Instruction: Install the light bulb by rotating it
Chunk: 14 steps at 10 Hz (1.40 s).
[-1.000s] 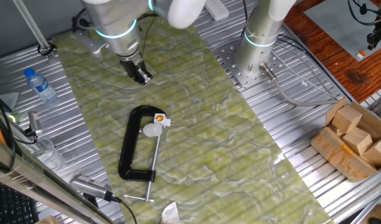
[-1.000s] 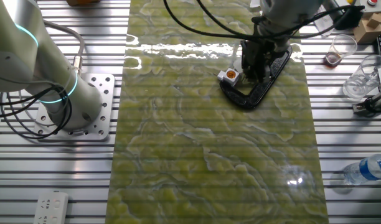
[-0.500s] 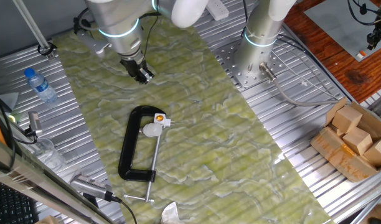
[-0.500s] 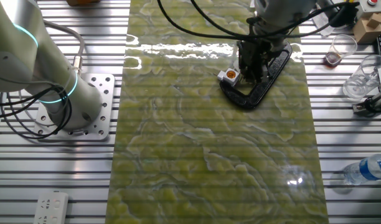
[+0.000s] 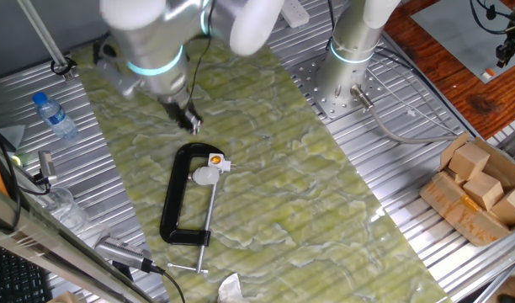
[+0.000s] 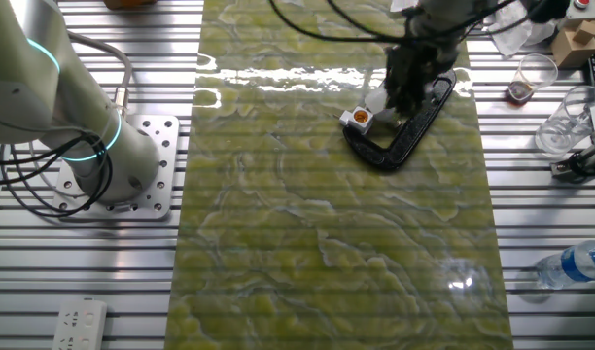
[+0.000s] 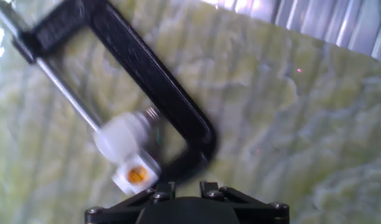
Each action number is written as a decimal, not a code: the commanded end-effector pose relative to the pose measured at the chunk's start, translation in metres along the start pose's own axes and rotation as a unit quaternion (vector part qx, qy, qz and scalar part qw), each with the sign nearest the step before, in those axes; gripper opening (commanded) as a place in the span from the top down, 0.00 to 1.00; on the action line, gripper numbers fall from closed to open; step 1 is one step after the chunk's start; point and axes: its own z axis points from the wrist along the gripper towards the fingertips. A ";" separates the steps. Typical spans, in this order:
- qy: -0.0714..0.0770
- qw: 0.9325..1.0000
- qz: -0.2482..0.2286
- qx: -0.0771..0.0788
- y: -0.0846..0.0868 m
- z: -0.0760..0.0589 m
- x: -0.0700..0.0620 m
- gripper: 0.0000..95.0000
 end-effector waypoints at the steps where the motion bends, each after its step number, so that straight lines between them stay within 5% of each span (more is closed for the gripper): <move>1: -0.005 1.000 0.023 0.001 0.027 0.006 -0.020 0.60; 5: -0.005 0.998 0.053 0.021 0.062 0.017 -0.037 0.60; 9: -0.046 0.989 0.141 0.004 0.070 0.023 -0.041 0.60; 14: -0.050 0.986 0.161 0.002 0.076 0.027 -0.041 0.60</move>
